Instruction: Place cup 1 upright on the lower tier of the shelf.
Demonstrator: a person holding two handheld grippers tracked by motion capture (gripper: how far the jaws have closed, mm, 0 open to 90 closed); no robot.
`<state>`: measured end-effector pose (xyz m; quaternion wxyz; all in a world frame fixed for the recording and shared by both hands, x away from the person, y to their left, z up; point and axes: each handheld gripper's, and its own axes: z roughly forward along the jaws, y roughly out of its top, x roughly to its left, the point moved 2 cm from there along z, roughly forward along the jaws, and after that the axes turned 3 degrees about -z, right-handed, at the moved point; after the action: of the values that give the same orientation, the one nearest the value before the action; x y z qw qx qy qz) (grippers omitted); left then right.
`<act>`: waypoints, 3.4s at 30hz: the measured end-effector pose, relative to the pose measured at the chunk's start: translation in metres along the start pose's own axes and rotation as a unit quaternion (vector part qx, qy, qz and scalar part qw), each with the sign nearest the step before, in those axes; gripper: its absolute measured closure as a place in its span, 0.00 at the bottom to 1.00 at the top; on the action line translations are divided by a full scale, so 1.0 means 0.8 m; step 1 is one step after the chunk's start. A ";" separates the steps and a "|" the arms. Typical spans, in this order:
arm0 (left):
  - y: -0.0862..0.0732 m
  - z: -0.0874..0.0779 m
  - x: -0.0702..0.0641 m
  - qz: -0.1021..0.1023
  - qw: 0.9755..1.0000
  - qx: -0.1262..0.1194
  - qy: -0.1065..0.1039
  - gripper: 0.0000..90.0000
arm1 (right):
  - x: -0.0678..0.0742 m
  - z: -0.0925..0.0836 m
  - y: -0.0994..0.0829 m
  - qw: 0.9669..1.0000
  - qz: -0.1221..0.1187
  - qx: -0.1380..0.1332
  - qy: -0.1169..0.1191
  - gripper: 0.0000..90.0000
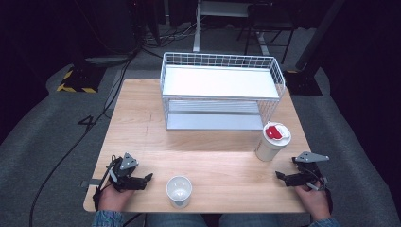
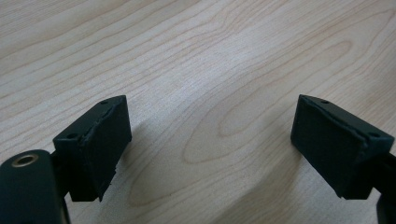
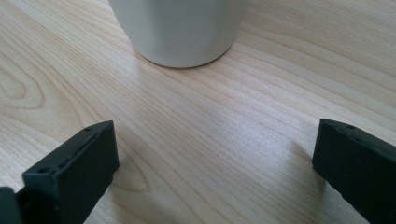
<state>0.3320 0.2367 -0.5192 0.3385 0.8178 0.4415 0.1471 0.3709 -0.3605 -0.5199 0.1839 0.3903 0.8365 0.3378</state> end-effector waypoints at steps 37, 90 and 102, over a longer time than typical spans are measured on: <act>0.008 -0.038 -0.020 -0.006 0.999 -0.041 0.006 0.20 | 0.002 0.001 0.001 1.000 0.014 0.000 -0.011 0.01; 0.017 -0.064 -0.146 0.021 0.972 -0.184 -0.148 0.01 | 0.002 0.001 0.001 1.000 0.014 0.000 -0.013 0.01; 0.014 -0.042 -0.153 0.023 0.968 -0.183 -0.172 0.00 | 0.003 0.001 0.001 1.000 0.014 -0.001 -0.013 0.02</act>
<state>0.2514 0.1464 -0.4802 0.5494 0.7652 0.3232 0.0905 0.3705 -0.3583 -0.5198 0.1904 0.4062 0.8283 0.3356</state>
